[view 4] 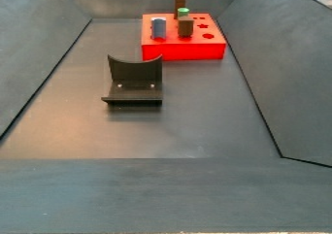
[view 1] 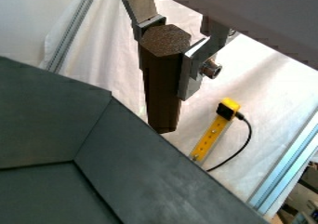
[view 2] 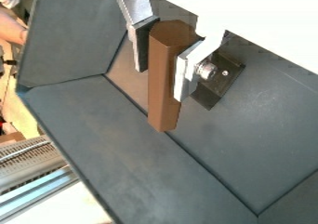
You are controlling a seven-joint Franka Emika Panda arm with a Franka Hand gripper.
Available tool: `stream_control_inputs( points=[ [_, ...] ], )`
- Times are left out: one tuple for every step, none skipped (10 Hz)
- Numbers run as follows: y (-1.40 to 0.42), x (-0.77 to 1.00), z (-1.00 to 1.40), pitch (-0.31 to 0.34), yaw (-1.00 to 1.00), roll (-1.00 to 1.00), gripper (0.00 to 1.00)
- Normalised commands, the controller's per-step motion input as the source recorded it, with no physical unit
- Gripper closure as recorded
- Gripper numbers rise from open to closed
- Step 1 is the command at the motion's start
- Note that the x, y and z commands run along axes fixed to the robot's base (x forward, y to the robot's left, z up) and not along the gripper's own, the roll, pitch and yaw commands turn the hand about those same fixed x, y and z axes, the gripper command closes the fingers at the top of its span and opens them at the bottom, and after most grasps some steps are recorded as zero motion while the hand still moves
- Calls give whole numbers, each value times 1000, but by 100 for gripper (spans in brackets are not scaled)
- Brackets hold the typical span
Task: Pick up the hexagon object. Move up. Place the hexagon object on the fixture. Regrasp the hexagon object. Move to above the board. Insert the hexagon object.
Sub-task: Move to above the board.
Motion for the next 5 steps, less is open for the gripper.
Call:
stream_control_inputs(
  points=[
    [17, -120, 800, 16, -32, -74, 100],
    [13, -92, 621, 24, -27, -70, 100],
    [11, -68, 442, 37, -21, -69, 100],
    [6, -45, 262, 56, -14, -72, 100],
    [-1000, -298, -88, -20, -20, -1000, 100]
  ],
)
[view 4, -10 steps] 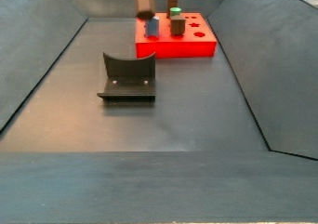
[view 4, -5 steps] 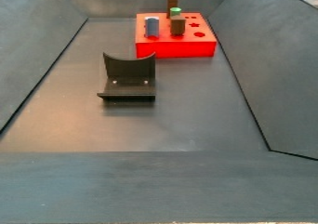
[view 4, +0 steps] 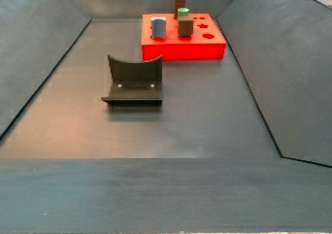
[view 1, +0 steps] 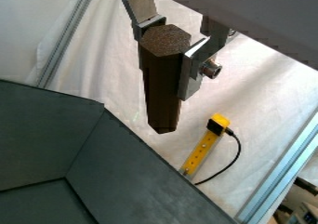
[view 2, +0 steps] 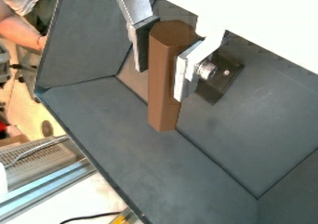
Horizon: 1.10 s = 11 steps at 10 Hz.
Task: Pick up the hexagon object. Move up. Place the hexagon object on the fixture. Regrasp the hexagon object. Move to above the board. Insert the hexagon object.
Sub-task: Move to above the board.
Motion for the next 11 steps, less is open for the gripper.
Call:
stream_control_inputs(
  points=[
    [-1000, -295, -96, -22, -17, -1000, 100],
    [-1000, -308, -81, -34, -14, -1000, 100],
    [-1000, -319, -88, -38, -15, -1000, 100],
    [-1000, -338, -83, -47, -21, -1000, 100],
    [-1000, -347, -84, -51, -24, -1000, 100],
    [-1000, -377, -79, -63, -26, -1000, 100],
    [-1000, -407, -79, -75, -29, -1000, 100],
    [-898, -431, -68, -99, -29, -1000, 100],
    [-702, -370, -48, -112, -32, -1000, 100],
    [-316, -252, -19, -149, -29, -1000, 100],
    [-109, -184, -8, -162, -23, -897, 100]
  ],
)
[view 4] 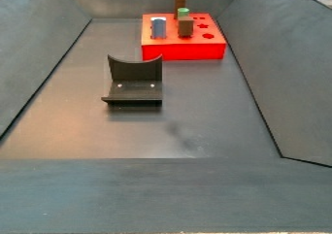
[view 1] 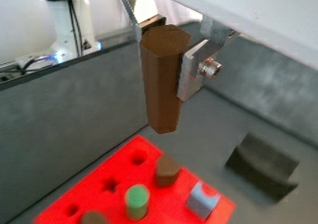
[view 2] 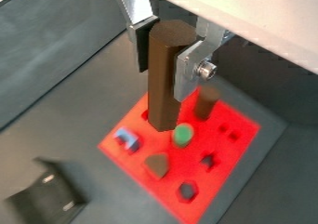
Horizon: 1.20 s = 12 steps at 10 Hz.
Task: Pick up the hexagon object. Move up. Place the hexagon object on the fixture. Regrasp the hexagon object. Move to above the board. Insert the hexagon object.
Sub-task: Move to above the board, then insert the hexagon object.
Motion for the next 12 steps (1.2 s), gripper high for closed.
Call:
stream_control_inputs(
  points=[
    [10, -145, 3, -154, -9, -615, 100],
    [16, -137, 2, -151, -13, -487, 100],
    [19, -106, 5, -131, -10, -298, 100],
    [0, -17, 0, 0, 0, 0, 100],
    [0, -129, 0, -9, -6, 0, 100],
    [97, -186, -66, -63, -14, -46, 100],
    [280, -180, -203, -44, -23, -94, 100],
    [354, -131, -371, -67, 0, -150, 100],
    [426, -111, -549, -90, 0, -194, 100],
    [374, -251, -754, -149, 0, -166, 100],
    [326, -289, -803, -147, 0, -139, 100],
    [300, -366, -809, -153, -17, -137, 100]
  ],
)
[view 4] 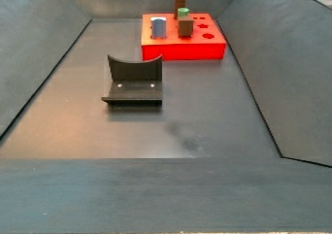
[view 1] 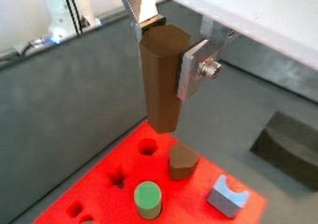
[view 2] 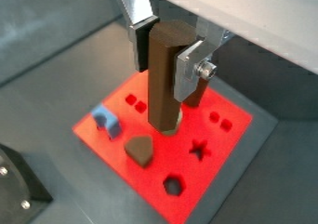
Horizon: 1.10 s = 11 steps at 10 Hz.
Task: Pick up the hexagon object. Move up. Place the hexagon object on the fixture. Regrasp the hexagon object. Move to above the board. Insert the hexagon object.
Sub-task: Insert the hexagon object.
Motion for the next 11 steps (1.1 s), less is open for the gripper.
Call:
stream_control_inputs(
  points=[
    [291, -560, -740, -177, -134, -181, 100],
    [237, -686, -574, -240, -274, -229, 100],
    [194, -549, -389, -331, -274, -263, 100],
    [229, -331, -234, -403, -151, -296, 100],
    [251, -297, -234, -407, -117, -293, 100],
    [286, -320, -286, -393, -117, -271, 100],
    [317, -437, -414, -340, -140, -237, 100],
    [223, -666, -674, -241, -229, -177, 100],
    [6, -794, -880, -157, -203, -101, 100],
    [-17, -854, -903, -137, -169, -63, 100],
    [-91, -811, -871, -160, -157, -53, 100]
  ],
)
